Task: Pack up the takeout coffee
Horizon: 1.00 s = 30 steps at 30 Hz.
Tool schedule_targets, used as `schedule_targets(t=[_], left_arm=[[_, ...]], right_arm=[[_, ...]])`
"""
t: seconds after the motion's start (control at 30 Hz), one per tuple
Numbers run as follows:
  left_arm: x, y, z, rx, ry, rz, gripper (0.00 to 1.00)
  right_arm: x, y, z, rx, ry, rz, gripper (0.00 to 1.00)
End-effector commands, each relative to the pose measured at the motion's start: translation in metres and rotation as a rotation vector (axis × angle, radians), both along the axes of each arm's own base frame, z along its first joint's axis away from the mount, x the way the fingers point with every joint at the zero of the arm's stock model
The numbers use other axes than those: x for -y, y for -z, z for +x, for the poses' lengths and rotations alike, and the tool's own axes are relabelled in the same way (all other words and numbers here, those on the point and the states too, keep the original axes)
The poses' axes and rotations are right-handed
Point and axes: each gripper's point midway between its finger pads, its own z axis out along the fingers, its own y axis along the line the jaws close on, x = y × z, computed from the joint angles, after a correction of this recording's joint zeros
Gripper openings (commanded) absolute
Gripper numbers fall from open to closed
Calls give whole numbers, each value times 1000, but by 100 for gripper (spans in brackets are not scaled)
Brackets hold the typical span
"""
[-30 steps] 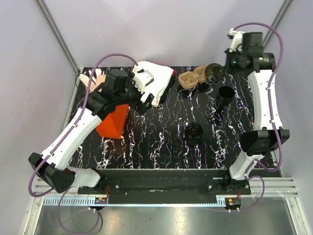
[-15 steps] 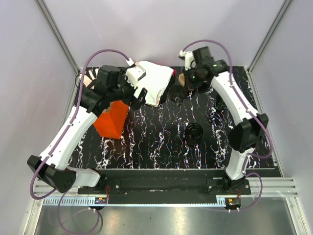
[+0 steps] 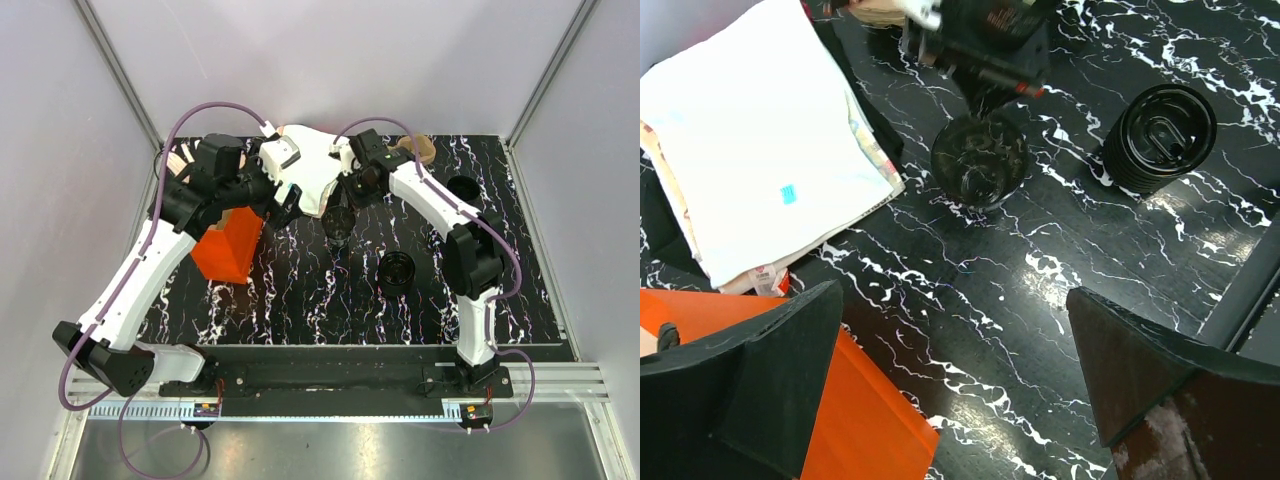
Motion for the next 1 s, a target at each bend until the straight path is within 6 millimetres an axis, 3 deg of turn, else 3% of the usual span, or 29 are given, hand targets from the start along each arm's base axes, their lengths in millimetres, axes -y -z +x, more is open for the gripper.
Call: schedule_targets(t=[0.0, 0.43, 0.63, 0.93, 0.97], left_arm=[[1, -32, -9, 71, 32, -58, 99], [2, -31, -11, 73, 37, -64, 99], [2, -31, -11, 71, 38, -65, 99], [2, -33, -11, 74, 35, -68, 99], [2, -32, -12, 72, 36, -68, 99]], right_arm=[[-13, 4, 7, 46, 0, 8, 0], [-22, 28, -2, 16, -35, -36, 2], [-23, 30, -6, 17, -48, -46, 5], [-20, 11, -7, 55, -65, -40, 27], [-20, 6, -7, 62, -68, -39, 36]])
